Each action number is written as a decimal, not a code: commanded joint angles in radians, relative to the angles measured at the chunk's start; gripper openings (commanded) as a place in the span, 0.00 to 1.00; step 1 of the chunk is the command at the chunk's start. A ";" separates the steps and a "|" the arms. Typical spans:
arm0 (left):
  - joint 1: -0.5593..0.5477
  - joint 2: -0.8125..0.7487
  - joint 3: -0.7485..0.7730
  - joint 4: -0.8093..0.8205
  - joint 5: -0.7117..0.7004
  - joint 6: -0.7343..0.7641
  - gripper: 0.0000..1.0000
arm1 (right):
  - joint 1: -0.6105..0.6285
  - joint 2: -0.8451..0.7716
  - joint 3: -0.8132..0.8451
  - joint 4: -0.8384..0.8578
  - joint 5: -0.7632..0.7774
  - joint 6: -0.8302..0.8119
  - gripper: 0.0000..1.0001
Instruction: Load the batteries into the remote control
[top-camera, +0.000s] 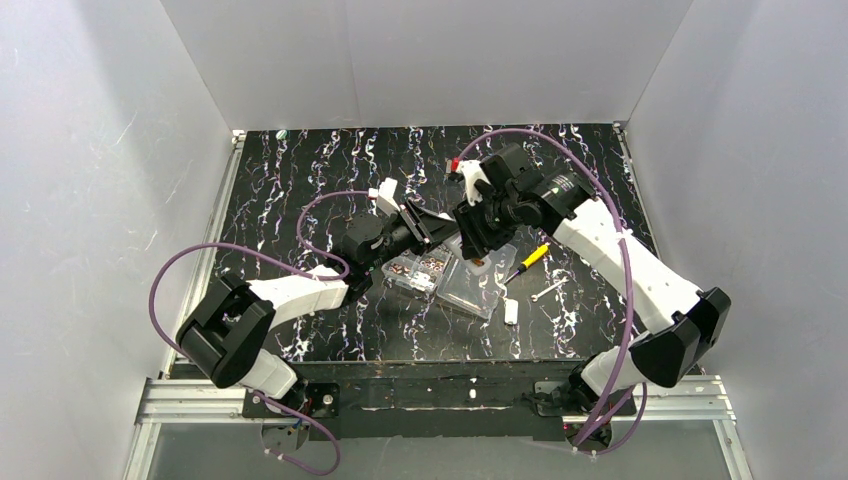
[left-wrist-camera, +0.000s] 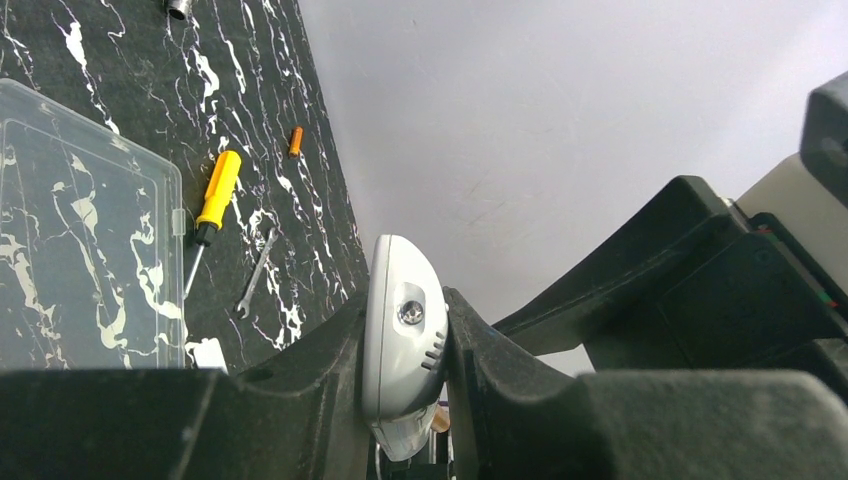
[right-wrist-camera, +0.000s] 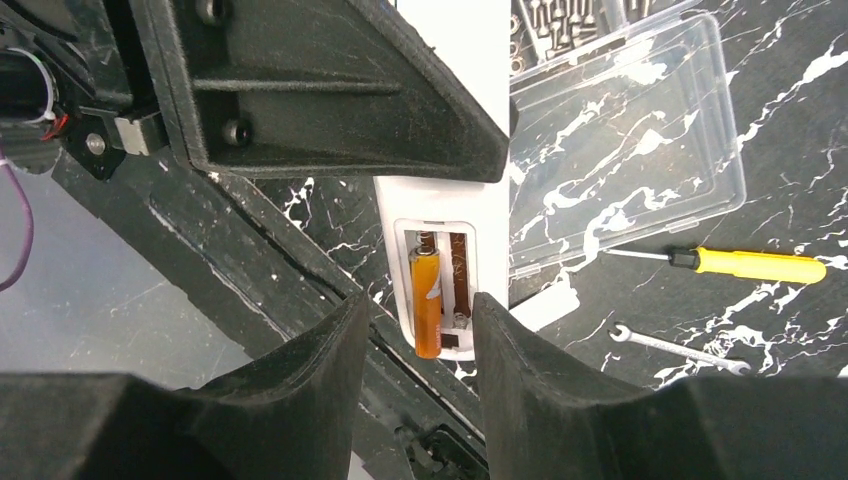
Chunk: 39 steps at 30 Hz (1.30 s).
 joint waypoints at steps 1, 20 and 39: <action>-0.004 -0.018 0.031 0.101 0.002 -0.011 0.00 | 0.002 -0.055 0.040 0.057 0.018 0.013 0.51; -0.004 -0.069 0.055 0.022 -0.024 -0.132 0.00 | -0.032 -0.480 -0.358 0.544 0.001 -0.280 0.59; -0.004 -0.197 0.051 -0.116 0.066 -0.180 0.00 | -0.477 -0.365 -0.360 0.444 -1.256 -0.726 0.58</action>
